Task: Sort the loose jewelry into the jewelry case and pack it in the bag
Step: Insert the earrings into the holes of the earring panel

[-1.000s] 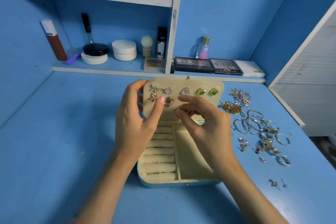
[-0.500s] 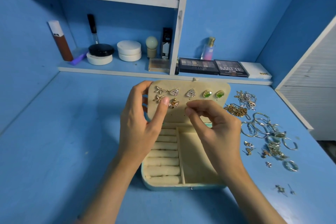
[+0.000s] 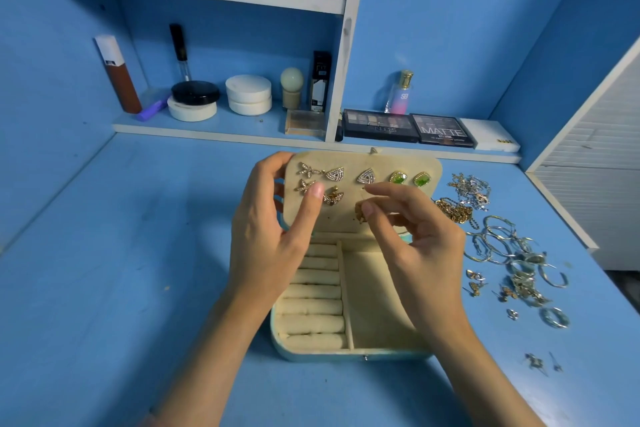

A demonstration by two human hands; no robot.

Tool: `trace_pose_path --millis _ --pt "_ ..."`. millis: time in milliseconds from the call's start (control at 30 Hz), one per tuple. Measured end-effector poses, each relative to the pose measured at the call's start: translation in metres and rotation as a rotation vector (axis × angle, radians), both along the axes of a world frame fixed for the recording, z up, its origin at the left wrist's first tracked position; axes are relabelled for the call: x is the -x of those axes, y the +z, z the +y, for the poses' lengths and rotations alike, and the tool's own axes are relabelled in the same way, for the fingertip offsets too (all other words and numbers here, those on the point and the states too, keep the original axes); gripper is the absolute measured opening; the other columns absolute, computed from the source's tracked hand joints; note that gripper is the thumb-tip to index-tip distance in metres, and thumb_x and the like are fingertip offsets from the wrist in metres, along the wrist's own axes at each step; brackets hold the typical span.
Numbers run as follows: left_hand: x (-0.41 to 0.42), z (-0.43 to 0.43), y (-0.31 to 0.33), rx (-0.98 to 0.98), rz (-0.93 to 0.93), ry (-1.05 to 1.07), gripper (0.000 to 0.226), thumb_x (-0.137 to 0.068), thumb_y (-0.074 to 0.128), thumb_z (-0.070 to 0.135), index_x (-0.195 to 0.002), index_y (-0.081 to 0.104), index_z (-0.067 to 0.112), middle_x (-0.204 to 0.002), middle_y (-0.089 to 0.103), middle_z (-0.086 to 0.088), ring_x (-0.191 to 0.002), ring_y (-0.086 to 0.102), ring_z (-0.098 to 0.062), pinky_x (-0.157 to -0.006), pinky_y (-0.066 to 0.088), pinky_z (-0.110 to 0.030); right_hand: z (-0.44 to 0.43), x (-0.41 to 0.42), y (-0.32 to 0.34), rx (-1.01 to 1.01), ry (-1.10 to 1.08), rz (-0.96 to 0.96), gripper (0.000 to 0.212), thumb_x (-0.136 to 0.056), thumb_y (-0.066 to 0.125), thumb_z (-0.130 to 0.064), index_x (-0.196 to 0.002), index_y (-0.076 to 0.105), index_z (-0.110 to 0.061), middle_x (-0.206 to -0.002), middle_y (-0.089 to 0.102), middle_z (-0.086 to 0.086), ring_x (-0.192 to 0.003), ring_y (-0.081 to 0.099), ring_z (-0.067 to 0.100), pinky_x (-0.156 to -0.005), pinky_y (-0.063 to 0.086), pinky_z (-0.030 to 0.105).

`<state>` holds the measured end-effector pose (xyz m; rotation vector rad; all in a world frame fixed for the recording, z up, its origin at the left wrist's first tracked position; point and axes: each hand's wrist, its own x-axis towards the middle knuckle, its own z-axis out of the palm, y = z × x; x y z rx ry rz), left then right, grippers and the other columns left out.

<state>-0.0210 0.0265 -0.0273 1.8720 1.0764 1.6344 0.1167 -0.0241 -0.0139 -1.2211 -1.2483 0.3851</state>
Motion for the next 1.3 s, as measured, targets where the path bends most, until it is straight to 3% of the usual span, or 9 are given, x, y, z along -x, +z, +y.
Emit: trace_pose_path --millis 167,533,733,900,1100,1200,1300 --pt "0.0 0.0 0.0 -0.007 -0.003 0.004 0.028 -0.09 0.055 0.038 -0.113 0.048 0.024 -0.102 0.063 0.007 -0.092 0.059 -0.004 -0.074 0.044 -0.012 -0.001 0.0 0.001 -0.026 0.029 -0.01 0.025 -0.079 0.065 -0.004 -0.094 0.066 -0.024 -0.081 0.069 -0.005 -0.075 0.064 0.013 -0.07 0.051 0.021" --pt "0.0 0.001 0.0 -0.008 0.012 0.009 0.028 -0.09 0.055 0.04 -0.113 0.047 0.026 -0.102 0.062 0.011 -0.09 0.059 -0.001 -0.073 0.043 -0.009 -0.004 0.002 0.004 -0.062 0.003 -0.122 0.019 -0.084 0.061 -0.006 -0.1 0.068 -0.015 -0.086 0.073 -0.004 -0.086 0.068 0.003 -0.075 0.045 0.013" --pt "0.001 0.002 -0.001 -0.007 0.017 0.004 0.029 -0.09 0.055 0.04 -0.114 0.047 0.027 -0.104 0.062 0.008 -0.092 0.059 -0.002 -0.073 0.046 -0.012 -0.006 0.003 0.006 -0.083 0.039 -0.077 0.021 -0.083 0.062 -0.002 -0.098 0.065 -0.017 -0.089 0.073 -0.003 -0.088 0.069 0.006 -0.078 0.048 0.016" --pt "0.001 0.002 -0.001 -0.005 0.018 -0.002 0.028 -0.09 0.054 0.039 -0.114 0.047 0.027 -0.103 0.063 0.008 -0.092 0.06 -0.003 -0.073 0.047 -0.014 -0.008 0.003 0.008 -0.026 0.05 -0.056 0.024 -0.082 0.062 -0.007 -0.098 0.059 -0.024 -0.086 0.072 -0.012 -0.09 0.068 0.011 -0.082 0.048 0.032" --pt "0.001 -0.002 0.001 0.023 -0.009 -0.015 0.046 -0.087 0.056 0.042 -0.129 0.041 0.029 -0.109 0.061 0.006 -0.093 0.061 -0.007 -0.075 0.047 -0.014 -0.008 0.006 0.012 -0.018 0.137 0.025 0.025 -0.083 0.06 -0.004 -0.099 0.057 -0.022 -0.086 0.073 -0.008 -0.09 0.068 0.014 -0.082 0.046 0.024" --pt "0.002 -0.003 0.002 0.036 -0.025 -0.054 0.06 -0.088 0.058 0.037 -0.14 0.028 0.034 -0.119 0.055 0.014 -0.097 0.061 -0.005 -0.078 0.044 -0.01 -0.007 0.009 0.013 -0.009 0.163 0.091 0.025 -0.083 0.061 -0.005 -0.098 0.057 -0.024 -0.086 0.074 -0.006 -0.086 0.067 0.018 -0.081 0.046 0.026" --pt "0.002 -0.003 0.0 0.052 -0.01 -0.088 0.058 -0.089 0.06 0.027 -0.138 0.031 0.037 -0.123 0.049 0.03 -0.106 0.058 -0.003 -0.086 0.043 -0.011 -0.005 0.011 0.012 0.006 0.184 0.152 0.028 -0.083 0.06 -0.001 -0.099 0.056 -0.023 -0.086 0.074 -0.003 -0.083 0.067 0.015 -0.08 0.047 0.024"
